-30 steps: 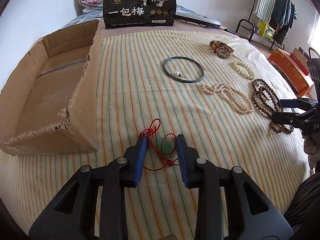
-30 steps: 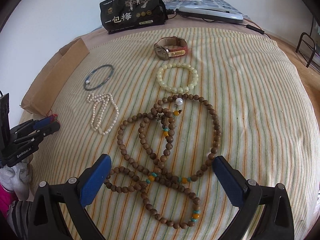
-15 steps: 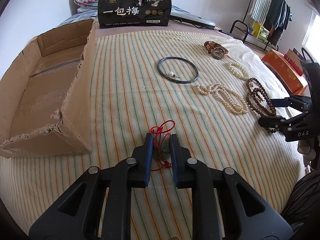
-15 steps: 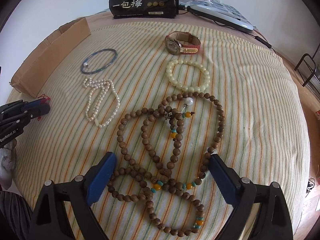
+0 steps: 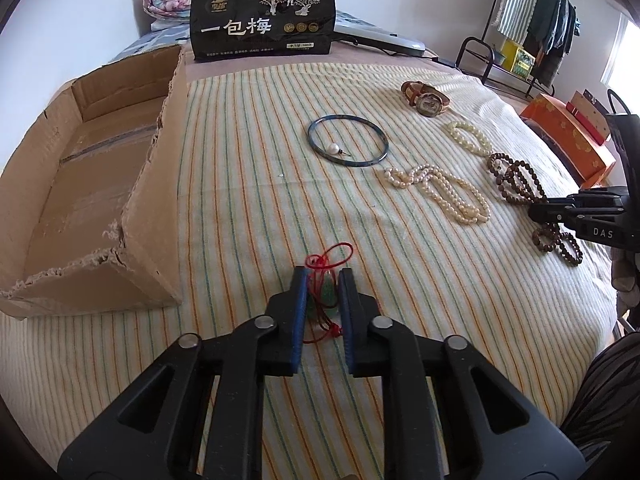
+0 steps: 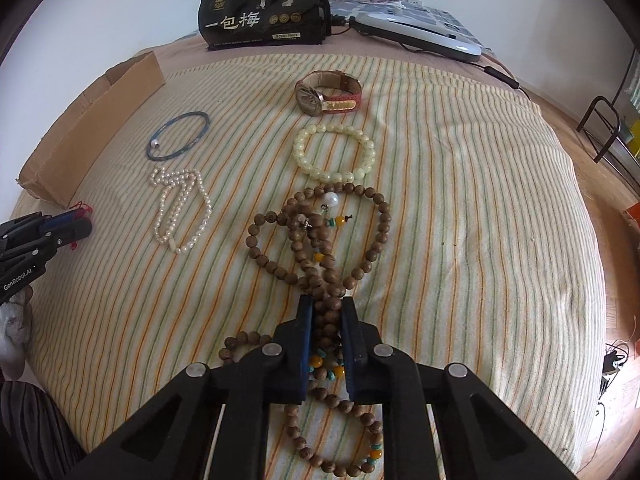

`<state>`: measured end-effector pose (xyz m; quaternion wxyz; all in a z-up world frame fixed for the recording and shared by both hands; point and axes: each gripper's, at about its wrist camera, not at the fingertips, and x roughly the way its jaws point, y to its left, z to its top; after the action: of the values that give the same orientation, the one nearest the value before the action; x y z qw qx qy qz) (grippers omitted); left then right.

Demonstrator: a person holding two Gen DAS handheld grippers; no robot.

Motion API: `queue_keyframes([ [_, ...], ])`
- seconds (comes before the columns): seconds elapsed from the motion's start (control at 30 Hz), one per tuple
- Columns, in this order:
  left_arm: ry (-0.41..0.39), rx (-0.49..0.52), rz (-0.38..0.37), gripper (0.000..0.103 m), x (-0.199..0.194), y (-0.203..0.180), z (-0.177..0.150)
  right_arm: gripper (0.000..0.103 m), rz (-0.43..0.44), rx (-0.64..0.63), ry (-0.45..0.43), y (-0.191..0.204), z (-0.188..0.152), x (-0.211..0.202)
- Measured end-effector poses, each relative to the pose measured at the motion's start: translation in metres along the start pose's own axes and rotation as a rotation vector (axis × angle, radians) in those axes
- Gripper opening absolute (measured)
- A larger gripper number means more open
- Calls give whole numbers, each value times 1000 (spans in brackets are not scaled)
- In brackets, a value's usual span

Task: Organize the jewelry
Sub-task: 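Lift the brown bead strand with the right tool while the left tool carries the red string pendant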

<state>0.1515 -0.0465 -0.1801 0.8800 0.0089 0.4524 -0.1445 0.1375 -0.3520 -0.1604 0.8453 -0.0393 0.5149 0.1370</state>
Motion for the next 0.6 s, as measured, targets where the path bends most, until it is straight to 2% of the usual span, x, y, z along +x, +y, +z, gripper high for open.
queue_keyframes([
  [0.1, -9, 9, -6, 5, -4, -4, 0, 11, 6, 20, -17, -3, -2, -7],
  [0.6, -73, -5, -6, 4, -34, -5, 4, 10, -7, 56, -163, -9, 9, -67],
])
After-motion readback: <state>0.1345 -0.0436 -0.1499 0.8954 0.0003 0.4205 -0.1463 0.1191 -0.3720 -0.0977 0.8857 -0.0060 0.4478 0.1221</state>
